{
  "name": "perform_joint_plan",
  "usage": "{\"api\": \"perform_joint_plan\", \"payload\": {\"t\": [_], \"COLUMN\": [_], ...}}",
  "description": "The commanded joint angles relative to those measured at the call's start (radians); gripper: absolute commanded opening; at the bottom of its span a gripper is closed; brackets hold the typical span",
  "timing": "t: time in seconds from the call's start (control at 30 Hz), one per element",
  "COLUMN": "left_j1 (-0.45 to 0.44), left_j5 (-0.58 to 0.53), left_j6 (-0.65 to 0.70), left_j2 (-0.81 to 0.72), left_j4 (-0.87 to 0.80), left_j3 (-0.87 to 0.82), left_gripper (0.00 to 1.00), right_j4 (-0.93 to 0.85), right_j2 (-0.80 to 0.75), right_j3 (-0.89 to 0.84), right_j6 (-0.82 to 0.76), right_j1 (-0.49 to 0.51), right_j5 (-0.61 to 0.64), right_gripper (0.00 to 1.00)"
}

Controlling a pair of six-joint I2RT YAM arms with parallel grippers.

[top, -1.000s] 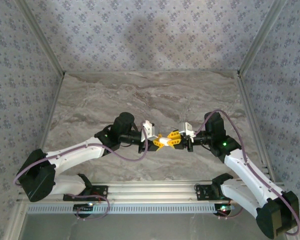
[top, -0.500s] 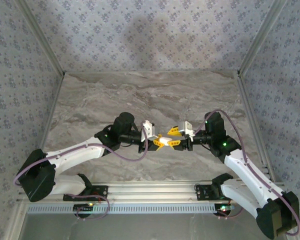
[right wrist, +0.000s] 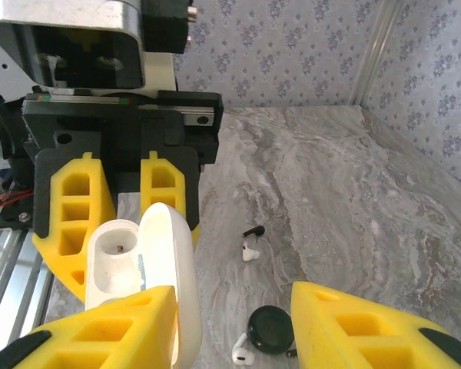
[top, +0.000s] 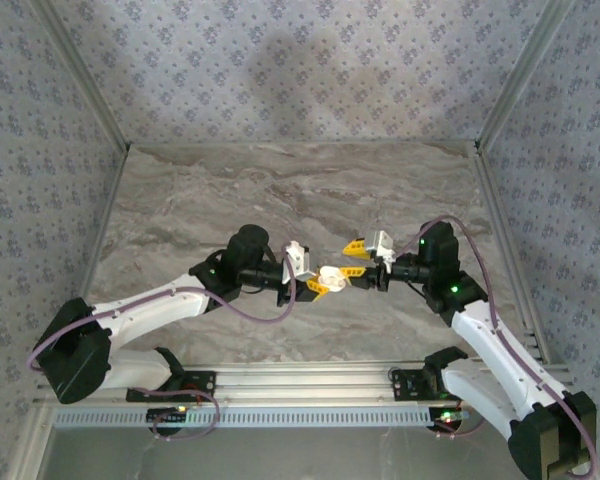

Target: Insert wireless bluetooth earbuds into charging case

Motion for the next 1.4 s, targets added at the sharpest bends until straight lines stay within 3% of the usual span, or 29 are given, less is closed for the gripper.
{"api": "perform_joint_plan", "payload": {"t": [0.0,0.2,0.5,0.73,0.93,1.07,1.2,1.37], "left_j1": [0.0,0.057,0.177,0.297,0.399,0.482,0.505,0.534], "left_j5": [0.017,-0.023,-0.158,-0.226,-0.304,-0.342,-0.407,-0.431], "left_j6": [-0.014,-0.11,-0.239,-0.345,-0.461,-0.526,-0.527,-0.516], "left_j2": [-0.014,0.004,-0.005,-0.055,-0.089,-0.126,-0.171,-0.209], "left_j4": [0.068,0.199,0.242,0.208,0.174,0.136,0.059,0.037], "left_j3": [-0.022,-0.083,-0.15,-0.18,-0.205,-0.225,-0.227,-0.248], "left_gripper": [0.15,0.15,0.15,0.15,0.15,0.15,0.15,0.15], "right_j4": [0.036,0.013,-0.284,-0.563,-0.578,-0.642,-0.637,-0.61], "right_j2": [-0.008,-0.025,0.093,0.279,0.401,0.549,0.681,0.803], "right_j3": [-0.006,0.036,0.183,0.342,0.409,0.501,0.54,0.582], "right_j6": [0.054,0.165,0.445,0.776,1.026,1.235,1.389,1.453], "right_j1": [-0.007,-0.007,0.019,0.089,0.236,0.313,0.358,0.373], "right_j5": [0.028,0.066,0.325,0.589,0.72,0.756,0.705,0.692], "right_gripper": [0.45,0.5,0.53,0.49,0.49,0.48,0.47,0.46]}}
